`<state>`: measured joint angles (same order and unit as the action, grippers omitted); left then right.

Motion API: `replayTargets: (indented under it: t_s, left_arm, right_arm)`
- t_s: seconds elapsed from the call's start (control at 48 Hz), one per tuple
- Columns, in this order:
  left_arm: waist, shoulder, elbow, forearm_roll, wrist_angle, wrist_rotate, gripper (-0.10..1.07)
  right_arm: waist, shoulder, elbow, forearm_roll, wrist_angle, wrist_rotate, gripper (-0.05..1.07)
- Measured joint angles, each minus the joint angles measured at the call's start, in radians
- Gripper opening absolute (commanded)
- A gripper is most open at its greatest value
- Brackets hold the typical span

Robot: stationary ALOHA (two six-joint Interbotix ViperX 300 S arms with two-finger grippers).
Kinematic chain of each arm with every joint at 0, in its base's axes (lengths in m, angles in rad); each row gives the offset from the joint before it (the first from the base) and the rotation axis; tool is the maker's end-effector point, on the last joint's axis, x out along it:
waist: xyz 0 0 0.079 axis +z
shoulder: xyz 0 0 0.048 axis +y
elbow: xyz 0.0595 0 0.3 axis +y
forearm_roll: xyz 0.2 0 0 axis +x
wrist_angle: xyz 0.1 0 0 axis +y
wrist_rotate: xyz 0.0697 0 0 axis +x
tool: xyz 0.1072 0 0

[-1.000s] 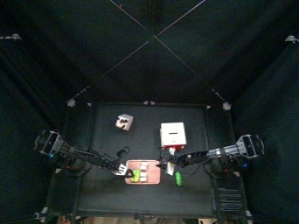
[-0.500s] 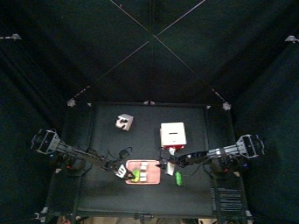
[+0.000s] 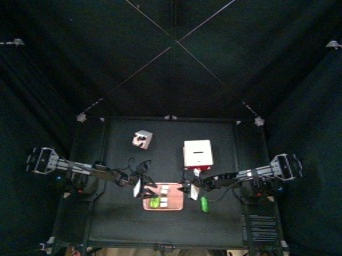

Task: Grab drawer handle

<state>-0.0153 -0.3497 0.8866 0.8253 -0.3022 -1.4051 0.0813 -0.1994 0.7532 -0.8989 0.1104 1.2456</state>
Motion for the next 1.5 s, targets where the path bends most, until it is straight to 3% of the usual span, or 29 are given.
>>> replayTargets:
  t_s: [0.188, 0.396, 0.604, 0.854, 1.146, 1.5]
  left_arm:
    - [0.133, -0.015, 0.0, 0.178, -0.149, 0.069, 0.99]
    - [0.19, -0.002, -0.011, 0.302, -0.224, 0.256, 0.99]
    - [0.201, -0.006, -0.002, 0.261, -0.23, 0.449, 0.99]
    - [0.199, -0.078, 0.055, 0.209, -0.233, 0.634, 0.99]
    - [0.196, -0.23, 0.169, 0.011, -0.235, 0.709, 0.99]
    - [0.189, -0.247, 0.196, -0.173, -0.235, 0.825, 0.99]
  right_arm:
    - [-0.029, 0.0, -0.017, 0.117, 0.012, 0.003, 0.75]
    - [-0.057, -0.011, -0.021, 0.276, 0.08, 0.005, 0.75]
    - [-0.061, -0.064, -0.026, 0.453, 0.23, 0.005, 0.75]
    - [-0.081, -0.121, -0.043, 0.561, 0.448, 0.038, 0.75]
    - [-0.091, -0.12, -0.043, 0.483, 0.618, 0.252, 0.75]
    - [-0.083, -0.063, 0.025, 0.385, 0.653, 0.474, 0.75]
